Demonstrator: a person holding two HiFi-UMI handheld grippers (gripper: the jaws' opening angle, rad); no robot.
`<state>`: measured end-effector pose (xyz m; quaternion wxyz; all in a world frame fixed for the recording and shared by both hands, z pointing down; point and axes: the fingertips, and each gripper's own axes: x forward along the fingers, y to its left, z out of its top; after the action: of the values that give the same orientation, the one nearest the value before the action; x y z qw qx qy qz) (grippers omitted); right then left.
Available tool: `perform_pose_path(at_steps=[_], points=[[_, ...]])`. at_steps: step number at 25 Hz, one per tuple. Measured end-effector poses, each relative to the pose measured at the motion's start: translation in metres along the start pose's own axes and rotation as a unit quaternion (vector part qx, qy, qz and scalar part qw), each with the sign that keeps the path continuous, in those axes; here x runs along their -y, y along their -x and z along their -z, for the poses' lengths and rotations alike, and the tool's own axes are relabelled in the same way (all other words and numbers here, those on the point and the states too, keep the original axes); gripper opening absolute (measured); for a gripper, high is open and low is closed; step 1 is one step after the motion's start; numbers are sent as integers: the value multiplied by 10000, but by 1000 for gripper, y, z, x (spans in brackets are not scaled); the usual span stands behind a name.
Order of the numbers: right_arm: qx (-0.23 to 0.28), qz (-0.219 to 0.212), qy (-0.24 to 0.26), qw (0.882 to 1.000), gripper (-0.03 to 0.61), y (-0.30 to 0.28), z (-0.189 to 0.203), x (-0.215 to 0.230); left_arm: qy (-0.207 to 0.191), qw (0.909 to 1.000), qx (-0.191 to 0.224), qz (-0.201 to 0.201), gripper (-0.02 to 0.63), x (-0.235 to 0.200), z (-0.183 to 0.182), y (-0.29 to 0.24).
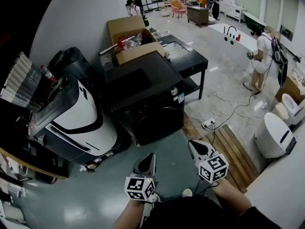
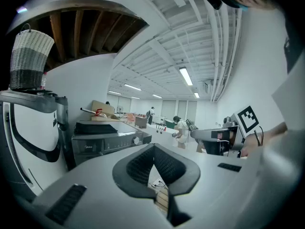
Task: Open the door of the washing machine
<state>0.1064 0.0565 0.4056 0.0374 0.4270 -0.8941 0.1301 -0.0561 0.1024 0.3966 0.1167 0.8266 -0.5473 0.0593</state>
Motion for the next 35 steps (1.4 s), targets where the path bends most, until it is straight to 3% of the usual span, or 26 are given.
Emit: perform_pose_path(at_steps=[13, 25, 35], points=[[165, -120, -17, 9998, 17, 7, -6, 3, 98, 9999, 89, -51, 18, 5, 0, 3], [234, -307, -59, 9992, 17, 2, -15, 22, -46, 9997, 67, -243, 18, 9, -14, -7], [272, -221, -129, 9993, 17, -32, -28, 33, -51, 9995, 113, -275, 18, -24, -28, -25]])
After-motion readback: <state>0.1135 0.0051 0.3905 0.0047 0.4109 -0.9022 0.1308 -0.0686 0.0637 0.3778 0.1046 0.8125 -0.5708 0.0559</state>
